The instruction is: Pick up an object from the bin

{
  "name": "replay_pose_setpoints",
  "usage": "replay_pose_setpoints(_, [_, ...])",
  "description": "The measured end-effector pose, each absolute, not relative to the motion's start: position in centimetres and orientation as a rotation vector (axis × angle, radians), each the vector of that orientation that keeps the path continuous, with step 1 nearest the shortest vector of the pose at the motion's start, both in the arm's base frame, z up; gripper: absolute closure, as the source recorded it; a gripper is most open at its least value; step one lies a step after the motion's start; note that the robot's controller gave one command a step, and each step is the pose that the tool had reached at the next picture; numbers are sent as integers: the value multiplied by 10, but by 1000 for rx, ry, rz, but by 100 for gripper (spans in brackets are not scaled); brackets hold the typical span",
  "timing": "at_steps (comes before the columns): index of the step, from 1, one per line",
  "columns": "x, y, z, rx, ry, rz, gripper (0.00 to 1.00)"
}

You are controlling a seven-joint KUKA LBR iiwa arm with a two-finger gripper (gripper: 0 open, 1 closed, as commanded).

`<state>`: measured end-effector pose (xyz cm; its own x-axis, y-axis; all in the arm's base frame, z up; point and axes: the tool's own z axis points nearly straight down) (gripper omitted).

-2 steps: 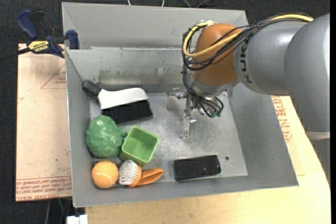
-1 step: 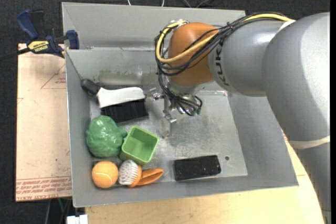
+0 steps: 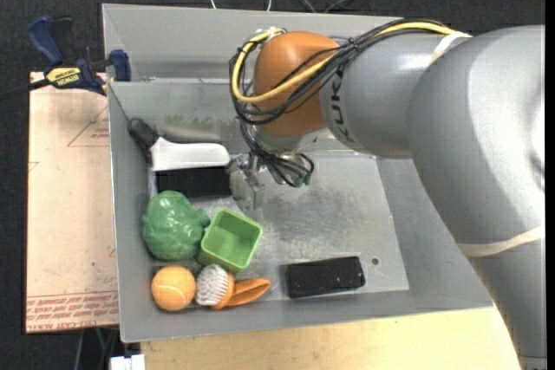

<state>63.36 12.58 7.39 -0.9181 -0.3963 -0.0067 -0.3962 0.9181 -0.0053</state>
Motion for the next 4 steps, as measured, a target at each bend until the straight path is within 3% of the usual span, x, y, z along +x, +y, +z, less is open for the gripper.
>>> replay_pose_setpoints(1, [634,126,74,-634,3069,-6,100])
replay_pose_setpoints(3, [608,228,73,-742,3040,-9,100])
replay_pose_setpoints(4, [612,229,72,-699,3051,-6,100])
